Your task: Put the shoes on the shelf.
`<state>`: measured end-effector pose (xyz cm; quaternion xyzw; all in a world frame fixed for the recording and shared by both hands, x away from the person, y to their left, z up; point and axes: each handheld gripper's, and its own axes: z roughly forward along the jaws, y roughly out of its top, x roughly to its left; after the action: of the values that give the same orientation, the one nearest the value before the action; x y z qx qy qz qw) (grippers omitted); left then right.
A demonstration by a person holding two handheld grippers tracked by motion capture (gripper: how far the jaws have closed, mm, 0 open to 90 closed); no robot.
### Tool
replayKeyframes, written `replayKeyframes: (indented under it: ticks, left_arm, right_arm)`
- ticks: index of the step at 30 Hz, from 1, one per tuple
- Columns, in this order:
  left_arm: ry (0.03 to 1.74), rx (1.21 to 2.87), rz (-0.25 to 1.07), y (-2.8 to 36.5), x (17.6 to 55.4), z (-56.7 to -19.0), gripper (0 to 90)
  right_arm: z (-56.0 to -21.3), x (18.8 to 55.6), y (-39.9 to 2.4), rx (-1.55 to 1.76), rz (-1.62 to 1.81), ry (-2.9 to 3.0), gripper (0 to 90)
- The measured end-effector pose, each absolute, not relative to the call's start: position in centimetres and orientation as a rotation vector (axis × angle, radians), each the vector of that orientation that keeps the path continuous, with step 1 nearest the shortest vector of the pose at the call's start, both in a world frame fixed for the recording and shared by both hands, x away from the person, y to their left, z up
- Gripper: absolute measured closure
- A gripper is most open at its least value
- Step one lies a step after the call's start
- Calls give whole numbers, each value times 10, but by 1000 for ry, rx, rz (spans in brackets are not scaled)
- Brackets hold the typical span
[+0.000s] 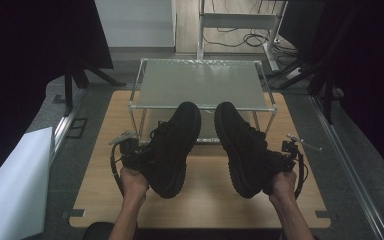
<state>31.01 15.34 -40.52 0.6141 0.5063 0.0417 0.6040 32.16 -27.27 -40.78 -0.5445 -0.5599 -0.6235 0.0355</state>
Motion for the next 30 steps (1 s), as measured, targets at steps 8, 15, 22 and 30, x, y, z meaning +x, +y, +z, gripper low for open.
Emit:
replayKeyframes:
  ticks: [8,15,22,30]
  left_arm:
    - [1182,1381,110,149,319,-386,785]
    - [1192,1347,112,147,332,-372,785]
    - [1209,1298,106,143,349,-356,785]
    - [1257,1274,134,139,371,-344,781]
  right_arm:
    - [-391,334,-262,-1677,-1929,-1635,735]
    - [-375,347,-252,-1691,-1936,-1625,735]
    - [-365,366,-241,-1715,-1928,-1577,735]
    - [-352,385,-233,-1751,-1938,-1580,735]
